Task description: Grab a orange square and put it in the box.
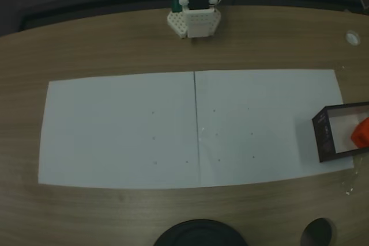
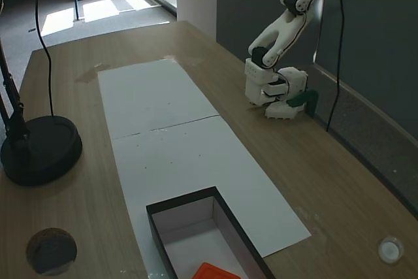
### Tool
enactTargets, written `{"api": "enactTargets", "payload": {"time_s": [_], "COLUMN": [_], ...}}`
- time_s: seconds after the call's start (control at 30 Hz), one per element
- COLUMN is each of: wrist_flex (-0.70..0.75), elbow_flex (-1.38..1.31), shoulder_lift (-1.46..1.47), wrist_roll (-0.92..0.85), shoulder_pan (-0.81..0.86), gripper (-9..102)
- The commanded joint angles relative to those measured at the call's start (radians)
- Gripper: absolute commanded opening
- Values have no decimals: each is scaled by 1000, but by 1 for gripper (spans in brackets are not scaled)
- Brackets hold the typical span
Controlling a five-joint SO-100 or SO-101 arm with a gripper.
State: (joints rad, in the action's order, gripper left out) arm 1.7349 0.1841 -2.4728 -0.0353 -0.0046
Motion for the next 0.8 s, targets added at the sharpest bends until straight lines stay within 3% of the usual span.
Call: {"api": "enactTargets", "payload": {"time_s": [0.0, 0.27, 0.6, 0.77], "wrist_flex": [-2, -32, -342, -453], "elbow_flex": [304, 1066, 1861, 2100], "shoulder_lift": [-127, -502, -1000, -997], "wrist_roll": [69, 95, 5, 28], "shoulder_pan": [0, 0, 2, 83], "gripper": [0, 0, 0, 0]}}
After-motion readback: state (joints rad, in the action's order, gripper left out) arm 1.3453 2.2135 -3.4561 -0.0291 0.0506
